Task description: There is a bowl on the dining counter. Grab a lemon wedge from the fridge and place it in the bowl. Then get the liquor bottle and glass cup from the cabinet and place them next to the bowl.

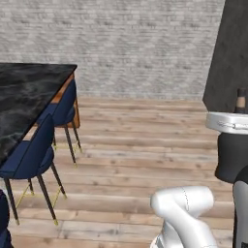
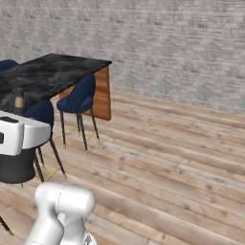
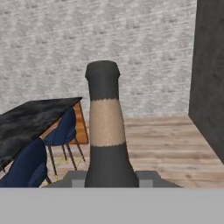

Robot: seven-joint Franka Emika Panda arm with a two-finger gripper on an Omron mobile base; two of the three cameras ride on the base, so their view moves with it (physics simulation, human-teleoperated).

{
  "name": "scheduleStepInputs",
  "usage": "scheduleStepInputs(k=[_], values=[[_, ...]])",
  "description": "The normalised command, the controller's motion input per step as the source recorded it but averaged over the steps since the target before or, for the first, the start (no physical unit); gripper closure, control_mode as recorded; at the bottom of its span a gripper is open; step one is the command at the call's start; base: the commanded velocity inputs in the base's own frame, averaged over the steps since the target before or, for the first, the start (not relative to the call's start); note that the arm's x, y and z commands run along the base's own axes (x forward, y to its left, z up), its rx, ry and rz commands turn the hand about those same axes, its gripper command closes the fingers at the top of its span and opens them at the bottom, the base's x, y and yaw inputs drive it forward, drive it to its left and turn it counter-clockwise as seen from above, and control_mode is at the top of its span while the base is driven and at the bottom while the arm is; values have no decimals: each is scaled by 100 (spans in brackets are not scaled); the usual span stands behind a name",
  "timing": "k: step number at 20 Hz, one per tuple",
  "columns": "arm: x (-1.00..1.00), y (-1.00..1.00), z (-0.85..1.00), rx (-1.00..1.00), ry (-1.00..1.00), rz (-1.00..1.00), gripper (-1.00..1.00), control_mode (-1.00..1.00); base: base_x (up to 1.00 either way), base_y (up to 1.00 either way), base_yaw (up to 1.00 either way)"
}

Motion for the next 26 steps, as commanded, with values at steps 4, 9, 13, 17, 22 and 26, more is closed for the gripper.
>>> scheduleStepInputs(k=[4,9,13,17,22,26], values=[[0,0,0,0,0,0,100,100,100,-55,12],[0,0,0,0,0,0,100,100,100,-57,11],[0,0,0,0,0,0,100,100,100,-58,12],[0,0,0,0,0,0,100,100,100,-64,12],[0,0,0,0,0,0,100,100,100,-66,13],[0,0,0,0,0,0,100,100,100,-62,14]])
